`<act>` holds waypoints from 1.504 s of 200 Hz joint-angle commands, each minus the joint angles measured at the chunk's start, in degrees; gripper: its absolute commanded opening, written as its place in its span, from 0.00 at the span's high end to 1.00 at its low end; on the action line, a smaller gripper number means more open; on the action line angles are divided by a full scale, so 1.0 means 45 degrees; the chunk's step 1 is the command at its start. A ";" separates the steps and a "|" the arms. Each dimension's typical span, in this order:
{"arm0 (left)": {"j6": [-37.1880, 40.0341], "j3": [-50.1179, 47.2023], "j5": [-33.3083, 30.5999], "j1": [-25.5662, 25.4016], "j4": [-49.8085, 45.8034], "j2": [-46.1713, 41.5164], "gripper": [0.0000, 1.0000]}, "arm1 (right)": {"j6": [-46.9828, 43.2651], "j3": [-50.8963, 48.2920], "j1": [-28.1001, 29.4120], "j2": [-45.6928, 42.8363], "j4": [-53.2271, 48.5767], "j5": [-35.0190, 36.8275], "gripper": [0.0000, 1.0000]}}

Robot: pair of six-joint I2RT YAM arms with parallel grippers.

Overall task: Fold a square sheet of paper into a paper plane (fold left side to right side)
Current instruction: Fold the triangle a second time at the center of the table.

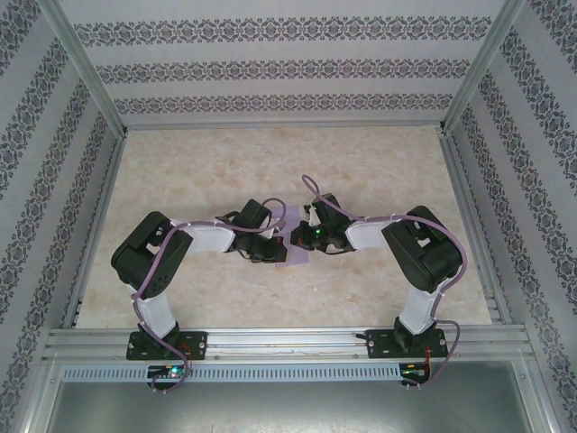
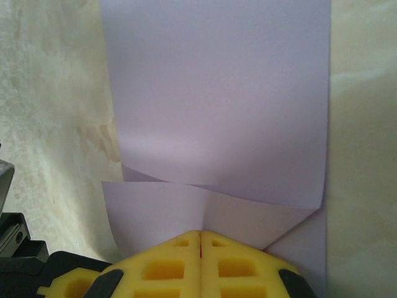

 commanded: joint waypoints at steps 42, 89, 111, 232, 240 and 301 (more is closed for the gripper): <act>-0.0113 -0.1245 0.0022 -0.0121 -0.0436 -0.0637 0.96 | -0.0517 -0.0344 -0.0106 0.0892 -0.1625 0.1215 1.00; -0.0206 -0.1566 -0.0144 -0.0121 -0.0482 -0.0983 0.96 | -0.0517 -0.0344 -0.0126 0.0854 -0.1652 0.1166 1.00; -0.0264 -0.1661 -0.0158 -0.0121 -0.0463 -0.1339 0.96 | -0.0547 -0.0306 -0.0107 0.0815 -0.1641 0.1081 1.00; 0.0148 0.0180 0.0135 0.0014 -0.0817 -0.1411 0.97 | -0.0486 -0.0286 0.0018 0.0725 -0.1576 0.0980 1.00; 0.0231 0.0281 -0.0051 0.0016 -0.0870 -0.1196 0.97 | -0.0482 -0.0286 0.0026 0.0717 -0.1557 0.0990 1.00; 0.0492 0.0188 -0.1139 0.0114 -0.1053 -0.0327 1.00 | -0.0504 -0.0129 0.0148 0.0678 -0.1576 0.0863 1.00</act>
